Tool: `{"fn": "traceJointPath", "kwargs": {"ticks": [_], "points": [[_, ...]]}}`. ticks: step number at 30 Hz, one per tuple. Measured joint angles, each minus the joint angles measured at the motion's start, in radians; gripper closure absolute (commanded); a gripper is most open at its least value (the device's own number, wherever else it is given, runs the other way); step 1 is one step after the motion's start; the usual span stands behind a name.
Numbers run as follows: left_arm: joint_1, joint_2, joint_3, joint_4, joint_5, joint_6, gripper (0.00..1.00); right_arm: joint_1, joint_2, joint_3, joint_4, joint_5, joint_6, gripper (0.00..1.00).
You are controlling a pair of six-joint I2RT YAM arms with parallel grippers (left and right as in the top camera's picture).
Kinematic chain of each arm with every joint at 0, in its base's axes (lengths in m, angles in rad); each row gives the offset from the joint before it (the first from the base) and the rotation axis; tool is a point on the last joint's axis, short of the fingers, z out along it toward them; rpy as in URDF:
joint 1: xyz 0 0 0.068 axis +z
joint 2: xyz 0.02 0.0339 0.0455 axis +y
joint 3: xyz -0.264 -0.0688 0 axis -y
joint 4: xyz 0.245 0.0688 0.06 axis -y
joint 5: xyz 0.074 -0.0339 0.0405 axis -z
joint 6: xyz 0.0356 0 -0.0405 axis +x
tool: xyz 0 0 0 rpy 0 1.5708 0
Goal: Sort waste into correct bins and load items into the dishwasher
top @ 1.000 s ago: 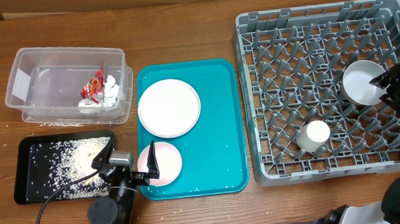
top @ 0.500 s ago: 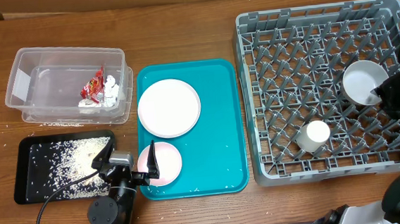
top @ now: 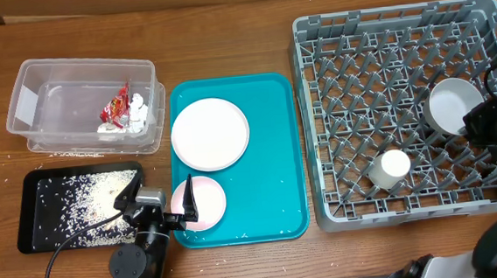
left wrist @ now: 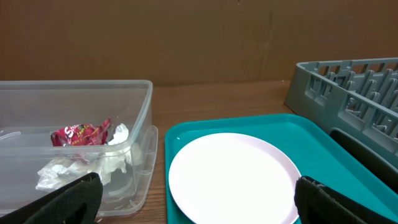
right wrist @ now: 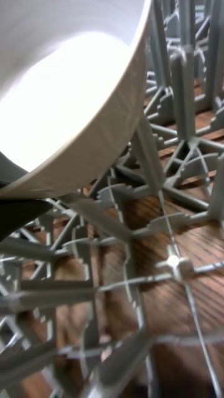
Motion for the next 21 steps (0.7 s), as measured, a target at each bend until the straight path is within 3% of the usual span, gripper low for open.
{"fn": "traceJointPath", "kwargs": {"ticks": [6,12,17,21], "points": [[0.0,0.0,0.0,0.0,0.0,0.0,0.0,0.164,-0.284,0.033,-0.02,0.16,-0.007,0.96],[0.0,0.0,0.0,0.0,0.0,0.0,0.0,0.591,-0.539,0.061,-0.048,0.556,0.029,0.96],[0.0,0.0,0.0,0.0,0.0,0.0,0.0,0.905,-0.509,0.061,-0.055,0.952,0.048,0.96],[0.0,0.0,0.0,0.0,0.0,0.0,0.0,1.044,-0.386,0.061,-0.039,1.206,0.032,0.96]]}}
